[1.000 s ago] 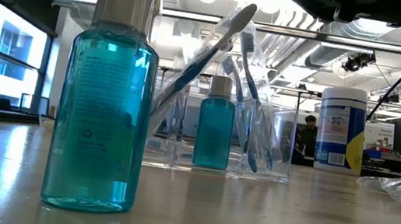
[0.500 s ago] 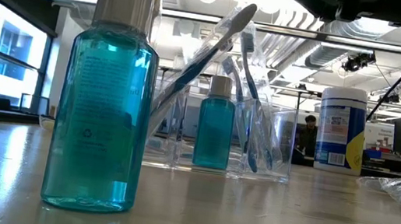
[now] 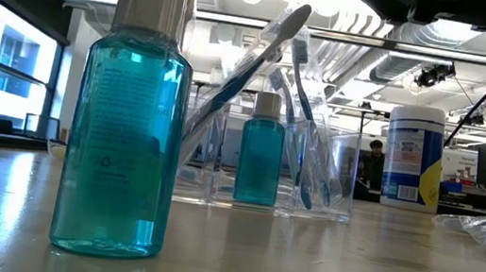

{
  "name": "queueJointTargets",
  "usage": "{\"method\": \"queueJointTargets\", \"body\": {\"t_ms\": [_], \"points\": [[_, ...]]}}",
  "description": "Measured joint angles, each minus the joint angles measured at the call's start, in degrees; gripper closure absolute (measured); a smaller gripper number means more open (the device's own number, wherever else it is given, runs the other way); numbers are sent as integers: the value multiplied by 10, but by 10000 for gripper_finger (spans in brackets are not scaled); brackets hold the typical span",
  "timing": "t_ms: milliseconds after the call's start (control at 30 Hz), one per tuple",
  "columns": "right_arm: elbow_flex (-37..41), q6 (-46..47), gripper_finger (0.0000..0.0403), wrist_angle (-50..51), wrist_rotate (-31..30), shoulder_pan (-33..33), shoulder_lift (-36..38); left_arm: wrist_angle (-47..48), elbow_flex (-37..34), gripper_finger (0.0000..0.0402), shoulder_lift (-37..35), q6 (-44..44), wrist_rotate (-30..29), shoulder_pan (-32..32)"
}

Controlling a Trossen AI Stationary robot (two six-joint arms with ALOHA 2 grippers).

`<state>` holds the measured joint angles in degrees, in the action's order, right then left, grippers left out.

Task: Pick & Place toothbrushing station
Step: Put the blue toothbrush into the transparent organizer

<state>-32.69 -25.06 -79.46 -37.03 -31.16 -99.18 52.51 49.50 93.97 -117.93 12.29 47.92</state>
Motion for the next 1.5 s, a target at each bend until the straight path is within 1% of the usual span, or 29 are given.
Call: {"method": "queueJointTargets", "body": {"t_ms": [100,167,267,367,400,567,633,700,767,867,900,967,1033,1100,1167,1200,1267,1333,1400,1500], "points": [[0,0,182,0,0,0,0,-2,0,257,3,-1,-1,3],[0,0,182,0,-1,0,0,-5,0,276,3,-1,-2,3],[0,0,182,0,-2,0,0,-6,0,319,3,-4,-3,3],[0,0,182,0,-2,0,0,-7,0,376,4,2,-6,3],[0,0,182,0,-2,0,0,-6,0,387,4,0,-7,3],[0,0,182,0,-6,0,0,-2,1,393,3,8,-6,3],[0,0,182,0,-6,0,0,14,12,394,3,13,-6,3],[0,0,182,0,-6,0,0,61,32,395,2,25,-6,3],[0,0,182,0,-6,0,0,119,71,396,-6,22,-22,4],[0,0,182,0,-6,0,0,220,148,396,-7,22,-73,9],[0,0,182,0,-6,0,0,255,178,396,-7,22,-99,12],[0,0,182,0,-6,-3,0,292,233,397,-8,23,-158,20],[0,-1,182,0,-6,-4,0,315,277,397,-8,29,-256,35],[0,-1,182,-2,-7,-6,0,307,315,397,-8,51,-374,47],[0,-2,182,-10,-15,-9,0,302,346,398,-5,82,-467,54],[0,-2,182,-10,-16,-10,0,295,359,398,-1,109,-508,57],[0,-2,182,-9,-20,-13,0,252,376,398,8,202,-593,62],[0,0,182,-10,-20,-16,0,179,384,398,19,343,-663,63],[0,11,182,-10,-17,-20,0,67,387,398,31,545,-717,63],[0,18,182,-28,-15,-28,0,-142,387,398,60,890,-772,63]]}}
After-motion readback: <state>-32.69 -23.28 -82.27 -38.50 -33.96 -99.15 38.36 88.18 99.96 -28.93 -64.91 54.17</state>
